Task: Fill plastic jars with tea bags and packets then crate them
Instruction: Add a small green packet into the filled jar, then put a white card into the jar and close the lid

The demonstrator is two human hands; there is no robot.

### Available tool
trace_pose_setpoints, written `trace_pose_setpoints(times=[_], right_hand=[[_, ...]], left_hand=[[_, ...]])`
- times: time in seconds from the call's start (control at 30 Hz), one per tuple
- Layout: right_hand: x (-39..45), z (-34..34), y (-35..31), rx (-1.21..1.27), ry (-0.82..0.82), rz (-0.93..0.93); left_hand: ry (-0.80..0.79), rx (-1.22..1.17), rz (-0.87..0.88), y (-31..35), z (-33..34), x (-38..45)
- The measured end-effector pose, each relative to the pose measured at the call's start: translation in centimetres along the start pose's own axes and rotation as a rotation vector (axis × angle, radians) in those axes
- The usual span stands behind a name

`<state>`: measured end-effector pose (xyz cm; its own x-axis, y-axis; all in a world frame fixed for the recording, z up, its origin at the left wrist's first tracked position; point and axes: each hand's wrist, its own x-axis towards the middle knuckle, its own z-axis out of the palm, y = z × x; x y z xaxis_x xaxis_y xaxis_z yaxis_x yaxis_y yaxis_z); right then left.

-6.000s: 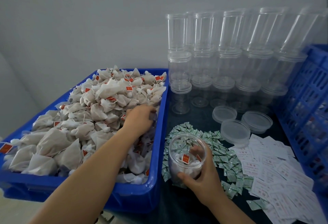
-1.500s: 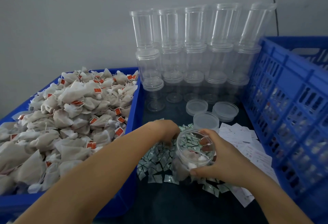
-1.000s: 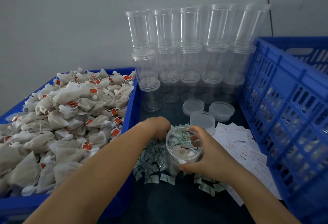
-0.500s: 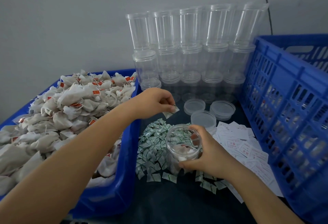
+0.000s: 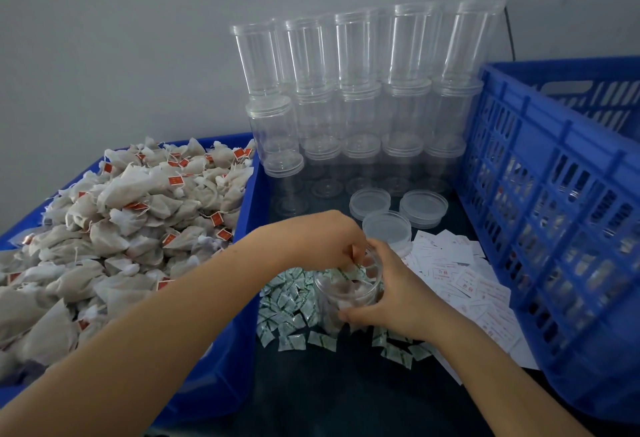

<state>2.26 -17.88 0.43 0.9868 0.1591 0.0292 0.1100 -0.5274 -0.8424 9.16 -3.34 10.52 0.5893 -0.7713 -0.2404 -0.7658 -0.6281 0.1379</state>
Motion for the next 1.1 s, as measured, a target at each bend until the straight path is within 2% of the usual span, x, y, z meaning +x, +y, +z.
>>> trace_pose_setpoints(times=[0.3, 0.8, 0.93, 1.1], right_hand=[[0.1, 0.3, 0.2, 0.033, 0.018, -0.026], [0.2, 0.4, 0.2, 0.020, 0.034, -0.021], [0.0, 0.4, 0.2, 0.016, 0.042, -0.024], [-1.2, -0.3, -1.1, 0.027, 0.114, -0.087]], left_hand=[[-0.079, 0.250, -0.015, 1.2, 1.3, 1.3], [-0.067, 0.220, -0.020, 1.3, 1.1, 0.9], [0.032, 0.074, 0.036, 0.7, -0.1, 0.5], [0.297, -0.372, 0.015, -0.8, -2.4, 0.4]])
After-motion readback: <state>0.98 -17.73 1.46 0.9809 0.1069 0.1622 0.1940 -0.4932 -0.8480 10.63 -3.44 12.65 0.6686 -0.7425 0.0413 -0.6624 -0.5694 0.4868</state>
